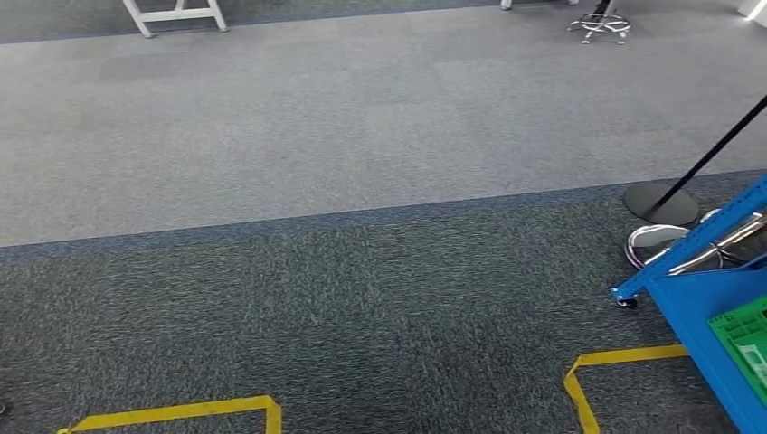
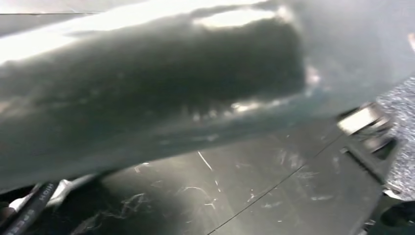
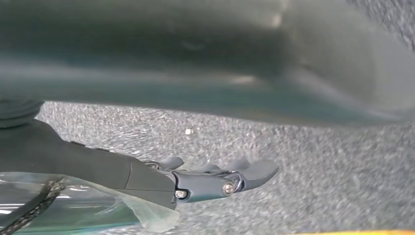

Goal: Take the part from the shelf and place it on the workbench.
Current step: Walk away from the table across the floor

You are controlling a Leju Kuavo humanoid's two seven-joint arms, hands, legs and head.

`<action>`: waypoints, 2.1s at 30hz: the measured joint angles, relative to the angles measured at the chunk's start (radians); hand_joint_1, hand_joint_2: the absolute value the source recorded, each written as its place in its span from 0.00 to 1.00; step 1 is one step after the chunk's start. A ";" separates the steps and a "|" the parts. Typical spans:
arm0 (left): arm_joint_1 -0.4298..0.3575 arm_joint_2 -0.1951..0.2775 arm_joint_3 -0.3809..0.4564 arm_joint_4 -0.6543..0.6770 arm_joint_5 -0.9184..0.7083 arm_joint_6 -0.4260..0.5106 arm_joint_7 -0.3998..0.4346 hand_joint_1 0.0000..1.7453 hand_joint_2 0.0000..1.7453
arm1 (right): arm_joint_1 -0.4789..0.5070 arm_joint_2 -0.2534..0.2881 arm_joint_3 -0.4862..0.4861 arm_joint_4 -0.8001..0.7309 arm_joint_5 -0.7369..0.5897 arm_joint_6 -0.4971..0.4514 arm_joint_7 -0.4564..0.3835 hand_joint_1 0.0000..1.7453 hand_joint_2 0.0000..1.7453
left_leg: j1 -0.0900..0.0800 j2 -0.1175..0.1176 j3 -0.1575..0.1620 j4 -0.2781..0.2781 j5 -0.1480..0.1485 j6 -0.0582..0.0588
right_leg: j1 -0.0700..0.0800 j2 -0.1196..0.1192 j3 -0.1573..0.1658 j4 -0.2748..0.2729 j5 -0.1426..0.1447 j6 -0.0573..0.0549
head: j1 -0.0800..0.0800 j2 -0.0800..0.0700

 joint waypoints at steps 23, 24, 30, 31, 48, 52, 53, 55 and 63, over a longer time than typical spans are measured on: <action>0.001 -0.005 0.000 0.000 -0.028 0.043 -0.007 0.00 0.00 | 0.015 0.010 -0.050 -0.016 -0.047 -0.038 -0.041 0.00 0.00 | -0.004 0.080 0.084 -0.179 0.044 -0.017 | -0.010 -0.086 0.015 -0.003 -0.019 0.015 | 0.004 0.000; 0.001 -0.005 0.000 0.000 -0.028 0.043 -0.007 0.00 0.00 | 0.014 0.011 -0.051 -0.016 -0.048 -0.037 -0.043 0.00 0.00 | -0.002 0.058 0.067 -0.136 0.016 -0.022 | -0.011 -0.077 0.016 -0.005 -0.016 0.010 | 0.002 0.000; -0.001 -0.005 0.000 0.001 -0.028 0.045 -0.006 0.00 0.00 | 0.014 0.011 -0.054 -0.019 -0.052 -0.030 -0.054 0.00 0.00 | 0.000 0.009 -0.020 0.025 -0.008 -0.014 | -0.002 -0.005 0.018 -0.003 -0.015 -0.001 | -0.002 0.000; -0.001 -0.005 0.000 0.001 -0.028 0.046 -0.005 0.00 0.00 | 0.014 0.011 -0.055 -0.019 -0.052 -0.026 -0.054 0.00 0.00 | -0.001 -0.007 0.009 -0.045 0.033 -0.007 | -0.001 0.008 0.019 -0.003 -0.015 -0.001 | -0.002 0.000; 0.002 -0.011 0.003 0.001 -0.029 0.060 -0.015 0.00 0.00 | 0.015 0.014 -0.070 -0.022 -0.062 -0.003 -0.063 0.00 0.00 | -0.001 0.086 0.083 -0.212 0.077 0.004 | -0.016 -0.117 -0.002 0.033 -0.027 0.057 | 0.009 0.000; 0.001 -0.011 0.004 0.001 -0.024 0.064 -0.015 0.00 0.00 | 0.014 0.015 -0.071 -0.023 -0.059 -0.001 -0.064 0.00 0.00 | -0.003 0.106 0.090 -0.205 0.068 -0.015 | -0.012 -0.105 0.016 0.000 -0.025 0.029 | 0.004 0.000; 0.000 -0.012 0.004 0.001 -0.023 0.065 -0.015 0.00 0.00 | 0.014 0.015 -0.071 -0.023 -0.058 -0.002 -0.063 0.00 0.00 | 0.000 0.095 0.087 -0.193 0.056 -0.020 | -0.013 -0.096 0.016 -0.001 -0.023 0.023 | 0.002 0.000; -0.001 -0.013 0.004 0.001 -0.019 0.067 -0.015 0.00 0.00 | 0.011 0.015 -0.072 -0.023 -0.056 -0.004 -0.062 0.00 0.00 | 0.004 0.052 0.053 -0.109 0.001 -0.028 | -0.015 -0.075 0.015 -0.003 -0.019 0.012 | -0.002 0.000; -0.004 -0.013 0.009 0.001 -0.019 0.066 -0.019 0.00 0.00 | 0.008 0.016 -0.073 -0.023 -0.055 -0.011 -0.063 0.00 0.00 | -0.001 -0.038 0.036 -0.128 0.074 0.005 | -0.003 0.029 0.019 -0.002 -0.018 0.005 | -0.004 0.000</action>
